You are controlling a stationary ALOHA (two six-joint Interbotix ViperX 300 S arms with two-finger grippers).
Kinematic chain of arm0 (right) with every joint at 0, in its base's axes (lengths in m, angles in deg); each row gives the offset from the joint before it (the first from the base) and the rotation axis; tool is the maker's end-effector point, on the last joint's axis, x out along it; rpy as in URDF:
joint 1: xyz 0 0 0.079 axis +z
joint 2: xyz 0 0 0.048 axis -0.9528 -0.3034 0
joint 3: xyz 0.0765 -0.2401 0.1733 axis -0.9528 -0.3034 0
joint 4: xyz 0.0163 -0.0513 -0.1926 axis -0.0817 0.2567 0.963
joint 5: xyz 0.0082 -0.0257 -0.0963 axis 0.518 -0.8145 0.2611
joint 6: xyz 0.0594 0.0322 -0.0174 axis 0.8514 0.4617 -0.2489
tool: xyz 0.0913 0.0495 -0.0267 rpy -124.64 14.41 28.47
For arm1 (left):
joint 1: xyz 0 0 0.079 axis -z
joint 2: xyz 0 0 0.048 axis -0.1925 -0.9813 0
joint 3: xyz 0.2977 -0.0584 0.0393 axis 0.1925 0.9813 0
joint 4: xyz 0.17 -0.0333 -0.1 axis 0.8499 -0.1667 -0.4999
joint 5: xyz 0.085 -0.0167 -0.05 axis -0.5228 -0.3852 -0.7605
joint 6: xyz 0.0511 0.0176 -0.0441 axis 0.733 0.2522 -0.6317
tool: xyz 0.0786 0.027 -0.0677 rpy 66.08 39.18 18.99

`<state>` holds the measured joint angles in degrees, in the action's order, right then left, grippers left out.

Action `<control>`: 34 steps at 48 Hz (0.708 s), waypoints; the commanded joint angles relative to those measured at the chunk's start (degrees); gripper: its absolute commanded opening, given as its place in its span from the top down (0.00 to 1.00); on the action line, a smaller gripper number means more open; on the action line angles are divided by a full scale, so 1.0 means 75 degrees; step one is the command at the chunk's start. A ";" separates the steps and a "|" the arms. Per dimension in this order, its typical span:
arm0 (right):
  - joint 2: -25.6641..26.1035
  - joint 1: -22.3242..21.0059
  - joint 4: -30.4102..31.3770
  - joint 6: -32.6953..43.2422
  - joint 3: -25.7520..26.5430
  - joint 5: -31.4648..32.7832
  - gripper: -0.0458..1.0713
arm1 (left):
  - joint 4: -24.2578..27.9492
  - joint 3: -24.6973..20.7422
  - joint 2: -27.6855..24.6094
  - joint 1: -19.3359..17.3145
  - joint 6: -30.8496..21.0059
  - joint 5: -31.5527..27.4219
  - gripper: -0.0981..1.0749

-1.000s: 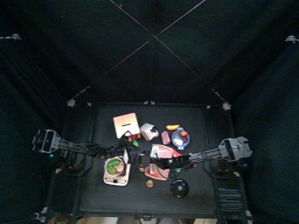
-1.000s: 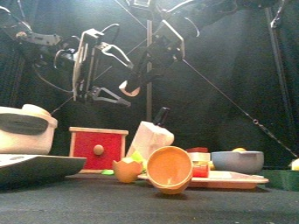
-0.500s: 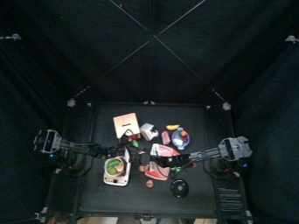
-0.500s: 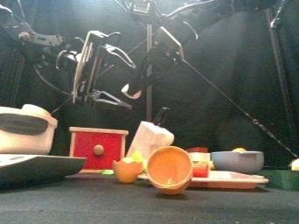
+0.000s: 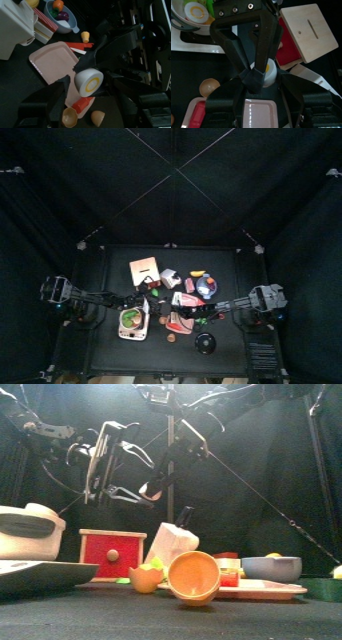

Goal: Hand over egg

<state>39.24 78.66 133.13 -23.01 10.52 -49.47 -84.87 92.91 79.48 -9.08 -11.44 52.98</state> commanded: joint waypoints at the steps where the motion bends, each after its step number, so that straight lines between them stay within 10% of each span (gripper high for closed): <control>1: 0.0152 -0.0035 0.0012 -0.0012 0.0223 -0.0023 0.29 | 0.0000 -0.0211 -0.0023 -0.0023 0.0000 0.0059 0.19; 34: 0.0035 -0.0141 -0.0668 0.0012 0.0246 0.0305 0.22 | 0.0000 -0.0164 -0.0023 -0.0059 0.0012 0.0070 0.28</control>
<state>38.54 78.14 128.91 -22.84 11.40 -47.62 -84.96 92.64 79.04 -9.43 -11.44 52.98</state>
